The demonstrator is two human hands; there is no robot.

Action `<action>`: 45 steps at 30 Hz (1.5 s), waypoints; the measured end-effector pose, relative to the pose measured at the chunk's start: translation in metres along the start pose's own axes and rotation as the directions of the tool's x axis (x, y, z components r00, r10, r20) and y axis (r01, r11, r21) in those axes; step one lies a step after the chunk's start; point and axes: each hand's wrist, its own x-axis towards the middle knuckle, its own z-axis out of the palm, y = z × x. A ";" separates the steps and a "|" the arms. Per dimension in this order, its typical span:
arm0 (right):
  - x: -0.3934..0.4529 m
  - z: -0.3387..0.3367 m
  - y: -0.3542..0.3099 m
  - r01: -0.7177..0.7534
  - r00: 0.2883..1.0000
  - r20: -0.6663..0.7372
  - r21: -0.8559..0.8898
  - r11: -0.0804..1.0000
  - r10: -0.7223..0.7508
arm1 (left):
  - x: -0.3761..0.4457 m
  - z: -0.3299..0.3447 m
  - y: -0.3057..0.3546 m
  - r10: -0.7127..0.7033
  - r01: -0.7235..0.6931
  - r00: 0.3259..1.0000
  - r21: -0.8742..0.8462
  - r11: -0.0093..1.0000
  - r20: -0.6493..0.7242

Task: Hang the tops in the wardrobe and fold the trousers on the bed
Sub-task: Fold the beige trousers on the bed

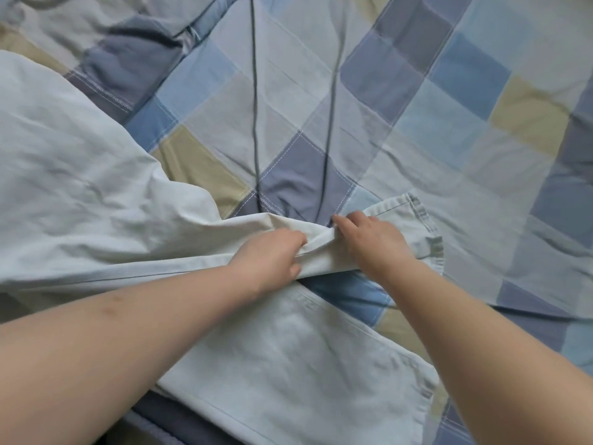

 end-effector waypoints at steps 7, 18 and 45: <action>-0.043 0.013 0.024 -0.098 0.994 -0.039 0.043 0.994 0.100 | -0.020 0.006 0.025 0.169 -0.177 0.976 0.041 0.983 0.140; -0.234 0.086 -0.003 -0.244 0.965 0.035 0.470 0.848 0.258 | -0.092 0.036 0.053 0.284 -0.540 0.742 0.289 0.791 0.607; -0.282 0.182 -0.059 -0.562 0.539 0.592 0.782 -0.268 0.599 | -0.020 0.117 0.219 0.019 -0.089 0.947 0.204 0.975 0.321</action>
